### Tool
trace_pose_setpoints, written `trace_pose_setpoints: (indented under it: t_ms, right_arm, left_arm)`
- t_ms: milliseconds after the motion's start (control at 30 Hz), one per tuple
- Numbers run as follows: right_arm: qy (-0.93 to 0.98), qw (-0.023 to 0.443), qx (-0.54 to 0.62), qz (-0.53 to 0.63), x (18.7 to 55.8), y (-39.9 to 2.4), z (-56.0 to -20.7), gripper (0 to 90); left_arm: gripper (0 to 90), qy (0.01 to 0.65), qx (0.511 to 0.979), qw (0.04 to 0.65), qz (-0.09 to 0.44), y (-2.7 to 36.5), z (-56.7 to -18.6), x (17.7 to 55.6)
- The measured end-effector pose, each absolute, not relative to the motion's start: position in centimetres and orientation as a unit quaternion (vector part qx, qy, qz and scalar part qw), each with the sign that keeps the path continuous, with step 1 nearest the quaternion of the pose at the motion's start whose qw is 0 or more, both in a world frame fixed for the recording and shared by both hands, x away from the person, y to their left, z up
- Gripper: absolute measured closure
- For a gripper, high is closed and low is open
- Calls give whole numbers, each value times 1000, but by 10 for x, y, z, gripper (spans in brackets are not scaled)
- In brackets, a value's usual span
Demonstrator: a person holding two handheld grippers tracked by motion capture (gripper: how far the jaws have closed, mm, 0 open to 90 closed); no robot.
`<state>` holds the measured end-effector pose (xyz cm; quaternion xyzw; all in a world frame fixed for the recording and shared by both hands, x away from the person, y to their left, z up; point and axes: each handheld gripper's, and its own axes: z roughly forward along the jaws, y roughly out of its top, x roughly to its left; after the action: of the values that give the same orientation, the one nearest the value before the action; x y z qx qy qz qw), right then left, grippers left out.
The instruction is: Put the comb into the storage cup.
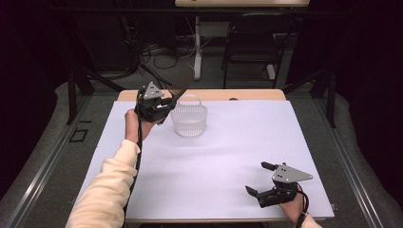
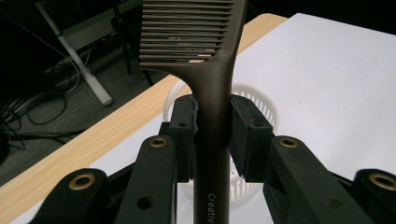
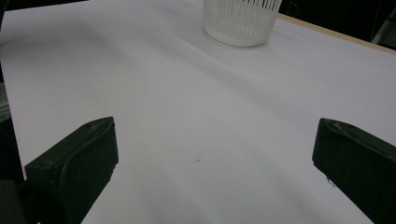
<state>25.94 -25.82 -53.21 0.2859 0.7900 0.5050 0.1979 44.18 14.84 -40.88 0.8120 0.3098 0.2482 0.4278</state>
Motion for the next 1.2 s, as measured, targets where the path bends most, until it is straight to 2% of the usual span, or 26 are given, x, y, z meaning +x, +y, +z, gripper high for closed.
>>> trace_pose_setpoints:
  t_ms: [1200]
  right_arm:
    - [790,199,287,504,259,-259,-532,0]
  left_arm:
    - [721,318,801,437,256,139,-408,456]
